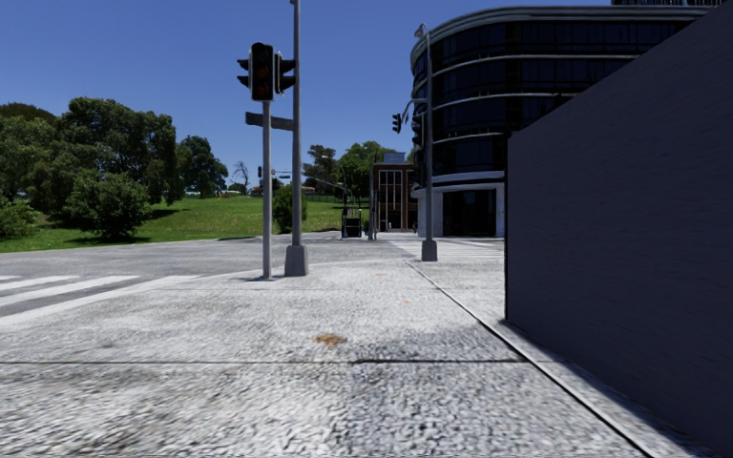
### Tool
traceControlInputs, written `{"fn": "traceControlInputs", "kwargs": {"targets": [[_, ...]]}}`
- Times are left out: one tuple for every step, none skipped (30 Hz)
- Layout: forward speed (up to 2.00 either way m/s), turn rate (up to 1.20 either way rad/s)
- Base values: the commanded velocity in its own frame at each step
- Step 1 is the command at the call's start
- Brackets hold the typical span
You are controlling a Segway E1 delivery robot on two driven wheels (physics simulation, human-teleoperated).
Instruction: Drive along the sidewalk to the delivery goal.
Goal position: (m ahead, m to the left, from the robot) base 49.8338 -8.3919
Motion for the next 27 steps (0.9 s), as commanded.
{"fn": "traceControlInputs", "kwargs": {"targets": [[2.0, 0.0], [2.0, 0.0], [2.0, 0.0], [2.0, 0.0], [2.0, 0.0], [2.0, 0.0], [2.0, 0.0], [2.0, 0.0], [2.0, 0.0], [2.0, 0.0], [2.0, 0.0], [2.0, 0.0], [2.0, 0.0], [2.0, 0.0], [2.0, 0.0], [2.0, 0.0], [2.0, 0.0], [2.0, 0.0], [2.0, 0.0], [2.0, 0.0], [2.0, 0.0], [2.0, 0.0], [2.0, 0.0], [2.0, 0.0], [2.0, 0.0], [2.0, 0.0], [2.0, 0.0]]}}
